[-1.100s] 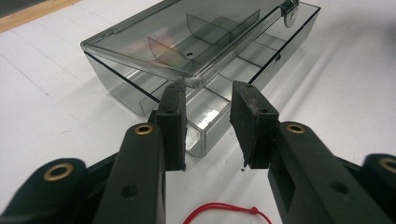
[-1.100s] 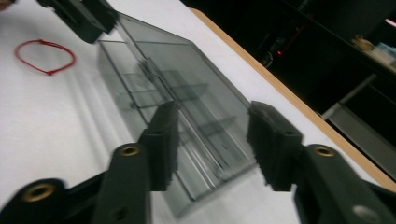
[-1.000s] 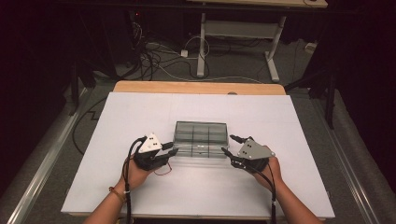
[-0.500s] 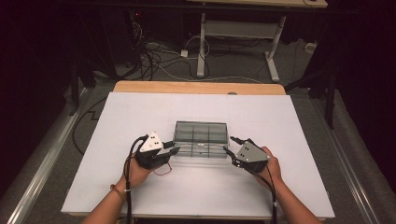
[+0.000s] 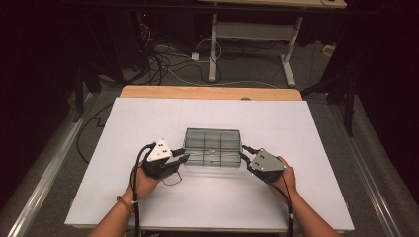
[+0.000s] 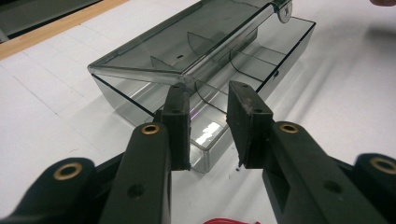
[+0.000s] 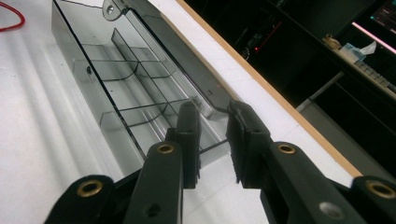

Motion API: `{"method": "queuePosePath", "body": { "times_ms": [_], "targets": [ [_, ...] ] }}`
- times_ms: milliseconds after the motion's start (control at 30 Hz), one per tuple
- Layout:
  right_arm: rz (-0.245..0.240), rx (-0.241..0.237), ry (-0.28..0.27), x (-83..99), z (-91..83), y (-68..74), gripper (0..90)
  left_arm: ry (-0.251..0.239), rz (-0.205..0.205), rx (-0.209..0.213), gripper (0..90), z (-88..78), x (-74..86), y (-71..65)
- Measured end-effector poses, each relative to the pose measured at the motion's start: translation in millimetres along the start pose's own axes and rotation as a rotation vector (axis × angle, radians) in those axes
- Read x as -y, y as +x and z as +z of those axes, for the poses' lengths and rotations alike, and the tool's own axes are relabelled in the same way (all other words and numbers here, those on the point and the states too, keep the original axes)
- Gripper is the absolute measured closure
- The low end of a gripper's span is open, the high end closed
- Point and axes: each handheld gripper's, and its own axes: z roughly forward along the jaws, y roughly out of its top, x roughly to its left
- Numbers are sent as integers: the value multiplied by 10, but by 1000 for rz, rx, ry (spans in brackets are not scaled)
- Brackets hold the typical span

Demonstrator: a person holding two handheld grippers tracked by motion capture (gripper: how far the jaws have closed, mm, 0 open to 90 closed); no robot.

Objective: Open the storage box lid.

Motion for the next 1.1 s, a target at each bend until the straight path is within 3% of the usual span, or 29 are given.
{"method": "queuePosePath", "body": {
  "times_ms": [467,633,800,900,1100],
  "targets": [
    [-24,29,-11,2,-7,19,732,13,3,-55,659,-29,47,59],
    [-29,35,-18,0,-4,15,729,40,0,-138,632,-5,43,66],
    [-45,42,-31,-21,24,32,712,26,41,-197,607,5,4,77],
    [-54,48,-32,-36,30,47,721,2,55,-202,607,31,-53,87],
    [-32,50,-45,-42,33,-22,759,8,114,-234,590,94,-158,82]
  ]
}}
